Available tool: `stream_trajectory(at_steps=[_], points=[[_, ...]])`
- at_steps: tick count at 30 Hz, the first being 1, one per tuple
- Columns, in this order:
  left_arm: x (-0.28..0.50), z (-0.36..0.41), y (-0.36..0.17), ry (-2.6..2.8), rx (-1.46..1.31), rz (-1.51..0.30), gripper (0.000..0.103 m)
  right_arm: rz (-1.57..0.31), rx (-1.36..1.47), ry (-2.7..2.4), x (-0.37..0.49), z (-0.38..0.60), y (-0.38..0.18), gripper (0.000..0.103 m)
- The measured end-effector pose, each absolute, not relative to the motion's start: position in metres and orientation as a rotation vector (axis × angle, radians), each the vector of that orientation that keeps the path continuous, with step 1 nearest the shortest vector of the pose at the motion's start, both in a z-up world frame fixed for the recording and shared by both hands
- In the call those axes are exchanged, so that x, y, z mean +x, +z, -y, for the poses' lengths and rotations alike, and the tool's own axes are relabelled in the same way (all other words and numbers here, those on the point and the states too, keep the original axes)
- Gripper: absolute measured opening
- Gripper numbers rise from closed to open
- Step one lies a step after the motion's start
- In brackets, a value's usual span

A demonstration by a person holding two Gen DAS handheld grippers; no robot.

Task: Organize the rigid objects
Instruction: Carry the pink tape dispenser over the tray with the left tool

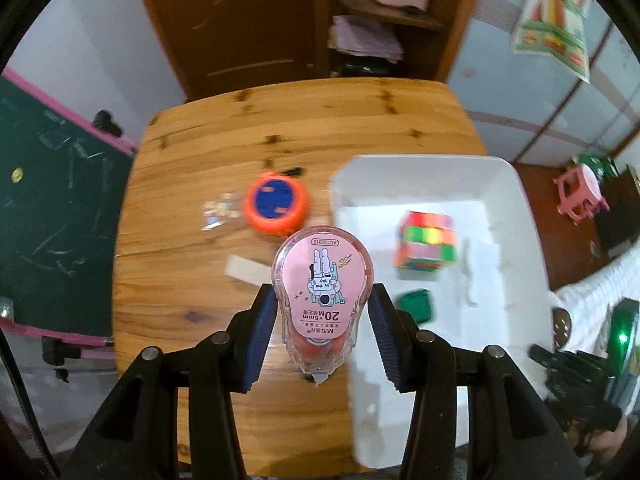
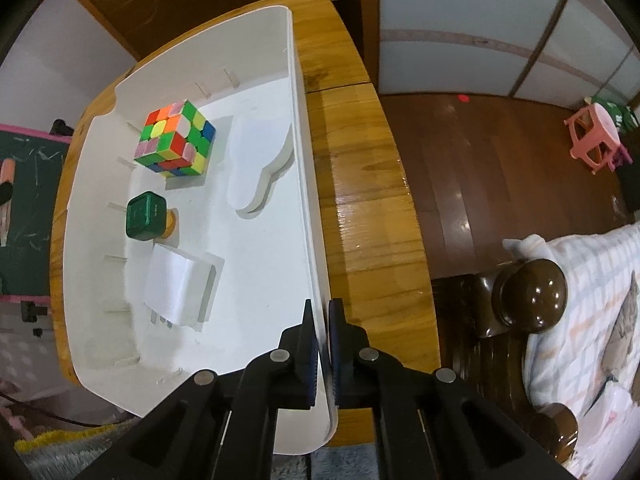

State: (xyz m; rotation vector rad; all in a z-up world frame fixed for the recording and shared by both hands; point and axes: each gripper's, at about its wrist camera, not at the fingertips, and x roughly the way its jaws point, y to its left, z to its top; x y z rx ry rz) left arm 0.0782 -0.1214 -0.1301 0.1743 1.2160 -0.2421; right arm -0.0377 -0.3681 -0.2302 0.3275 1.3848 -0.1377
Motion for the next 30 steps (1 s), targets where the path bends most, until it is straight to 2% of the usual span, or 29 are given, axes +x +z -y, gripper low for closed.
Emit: stream_trajectory(at_steps=[15, 30], points=[[0.062, 0.235, -0.195, -0.396, 0.344, -1.336, 0.051, -1.398, 0.277, -0.065, -0.037, 0.366, -0.236, 0.004], [0.064, 0.259, -0.232, -0.396, 0.440, -1.361, 0.051, -1.360, 0.280, -0.064, -0.041, 0.367, -0.236, 0.005]])
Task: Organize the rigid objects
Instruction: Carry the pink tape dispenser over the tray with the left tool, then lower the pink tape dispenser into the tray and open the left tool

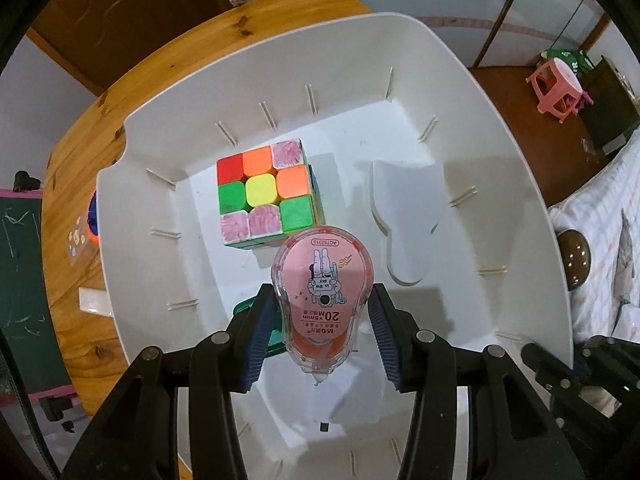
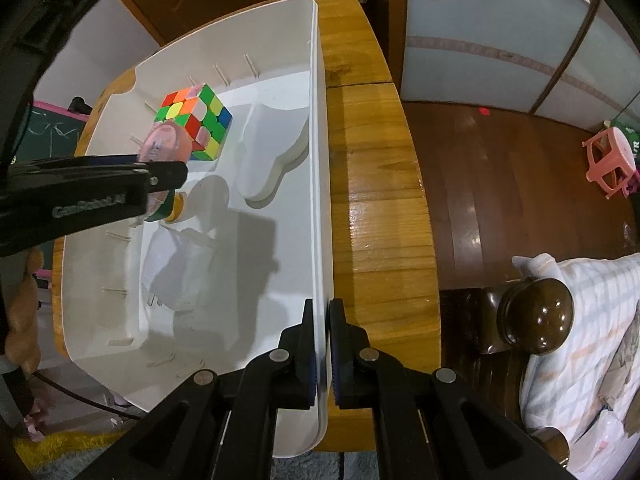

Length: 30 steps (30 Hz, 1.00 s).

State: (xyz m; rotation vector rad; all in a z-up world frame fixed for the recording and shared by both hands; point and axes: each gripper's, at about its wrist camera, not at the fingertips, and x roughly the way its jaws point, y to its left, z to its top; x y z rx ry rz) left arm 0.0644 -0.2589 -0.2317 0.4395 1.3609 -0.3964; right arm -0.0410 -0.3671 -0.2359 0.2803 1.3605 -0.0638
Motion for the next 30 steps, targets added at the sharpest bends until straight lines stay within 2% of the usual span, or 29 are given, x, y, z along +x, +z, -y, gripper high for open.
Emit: stream_trajectory(at_steps=[22, 24, 26, 30], points=[[0.053, 0.284, -0.254, -0.422, 0.592, -1.345, 0.052, -1.360, 0.233, -0.075, -0.041, 0.361, -0.235, 0.003], [0.054, 0.286, -0.256, -0.438, 0.586, -1.365, 0.057, -1.360, 0.232, -0.075, -0.041, 0.361, -0.235, 0.003], [0.056, 0.284, -0.254, -0.439, 0.572, -1.365, 0.071, -1.360, 0.235, -0.073, -0.041, 0.361, -0.235, 0.003], [0.055, 0.280, -0.240, -0.415, 0.575, -1.316, 0.074, -1.361, 0.237, -0.072, -0.041, 0.362, -0.235, 0.003]])
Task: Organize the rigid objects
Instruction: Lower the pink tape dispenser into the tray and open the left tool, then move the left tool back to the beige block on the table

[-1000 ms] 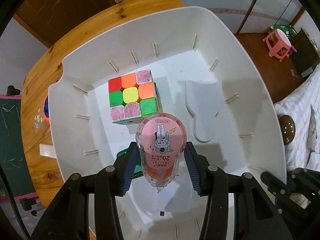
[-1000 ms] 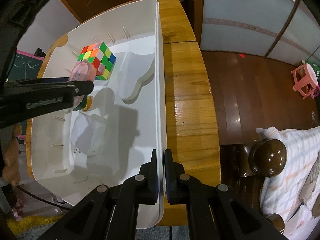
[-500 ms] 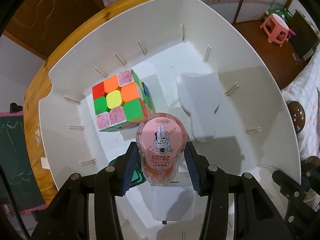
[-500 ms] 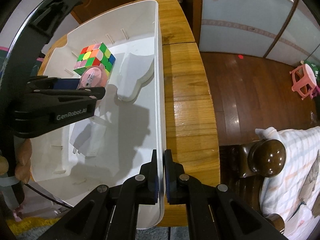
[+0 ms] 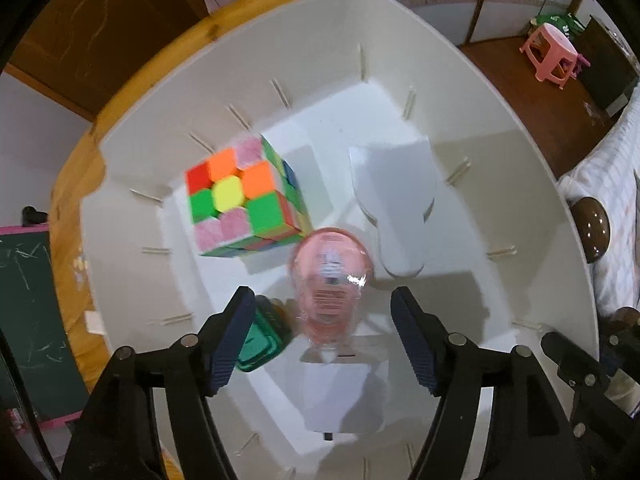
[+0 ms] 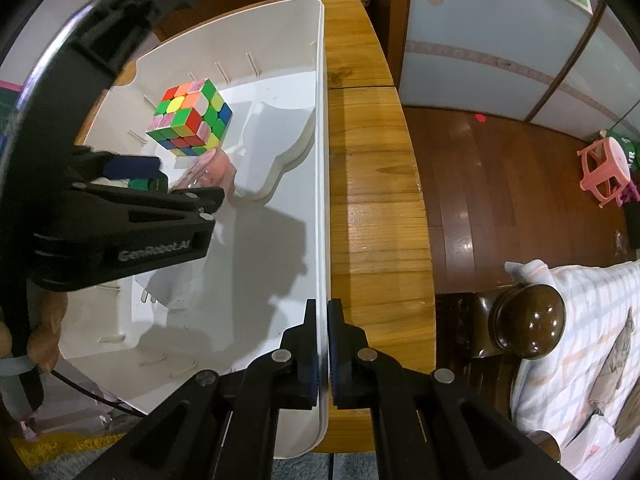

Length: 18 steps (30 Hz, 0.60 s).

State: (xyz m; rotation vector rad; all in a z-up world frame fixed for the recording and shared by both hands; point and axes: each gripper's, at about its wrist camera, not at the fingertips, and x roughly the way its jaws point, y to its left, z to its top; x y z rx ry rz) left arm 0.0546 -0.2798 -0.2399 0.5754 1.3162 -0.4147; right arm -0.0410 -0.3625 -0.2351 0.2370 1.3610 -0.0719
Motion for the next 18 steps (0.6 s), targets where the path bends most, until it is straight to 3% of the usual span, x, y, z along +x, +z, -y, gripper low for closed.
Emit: stream_trajectory(at_steps=[18], points=[[0.042, 0.211, -0.153, -0.357, 0.422, -1.204, 0.074, -1.387, 0.282, -0.086, -0.039, 0.366, -0.236, 0.004]])
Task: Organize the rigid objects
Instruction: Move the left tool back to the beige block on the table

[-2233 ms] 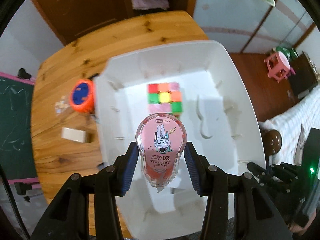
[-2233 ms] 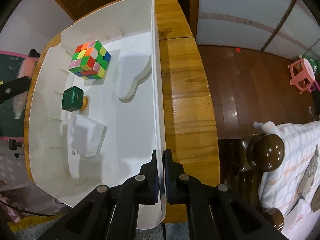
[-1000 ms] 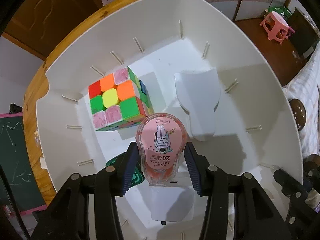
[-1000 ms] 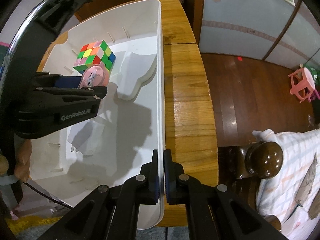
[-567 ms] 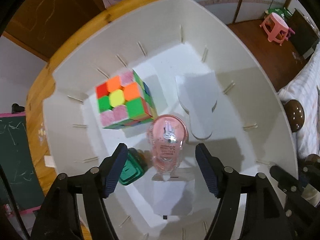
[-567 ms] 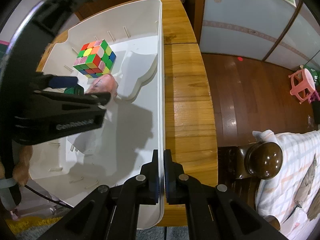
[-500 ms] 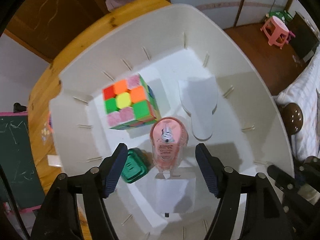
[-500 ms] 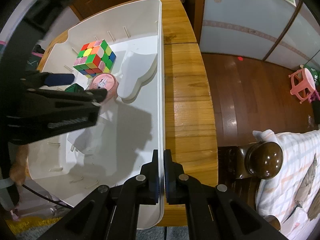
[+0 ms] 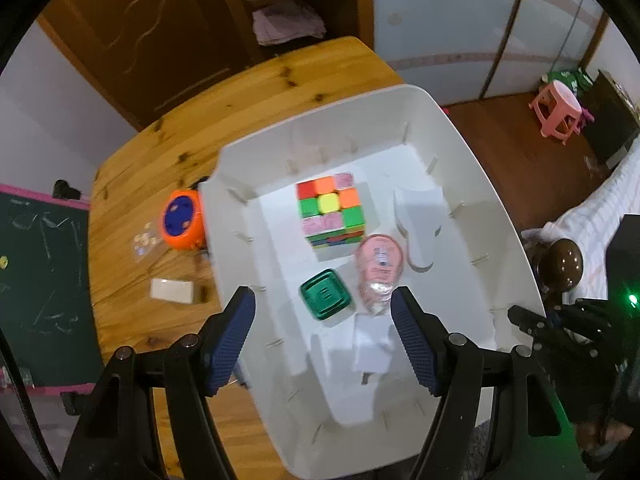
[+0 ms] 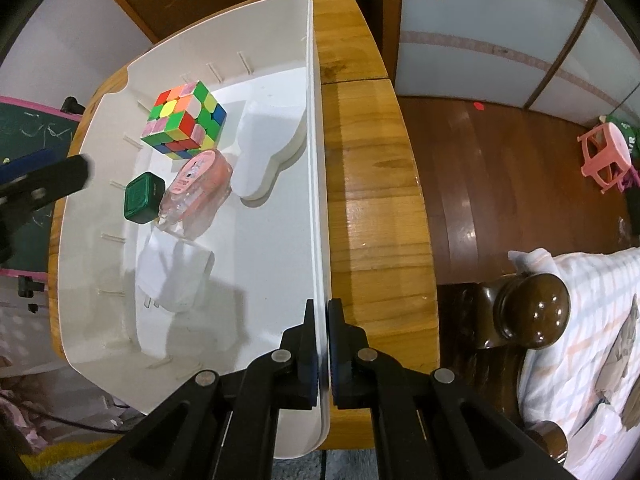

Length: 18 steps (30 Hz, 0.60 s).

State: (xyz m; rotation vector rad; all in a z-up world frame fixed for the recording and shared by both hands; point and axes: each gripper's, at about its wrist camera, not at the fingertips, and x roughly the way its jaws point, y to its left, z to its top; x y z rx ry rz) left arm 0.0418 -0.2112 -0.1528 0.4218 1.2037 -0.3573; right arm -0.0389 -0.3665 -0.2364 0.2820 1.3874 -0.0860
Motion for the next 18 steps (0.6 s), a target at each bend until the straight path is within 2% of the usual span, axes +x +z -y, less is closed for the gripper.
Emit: stream_trajectory(at_steps=[11, 18], points=[[0.039, 0.139, -0.108, -0.255, 0.283, -1.151, 0.074, -1.407, 0.308, -0.109, -0.037, 0.367, -0.237, 0.004], [0.064, 0.065, -0.110, -0.119, 0.159, -1.179, 0.074, -1.414, 0.315, -0.132, -0.037, 0.368, -0.237, 0.004]])
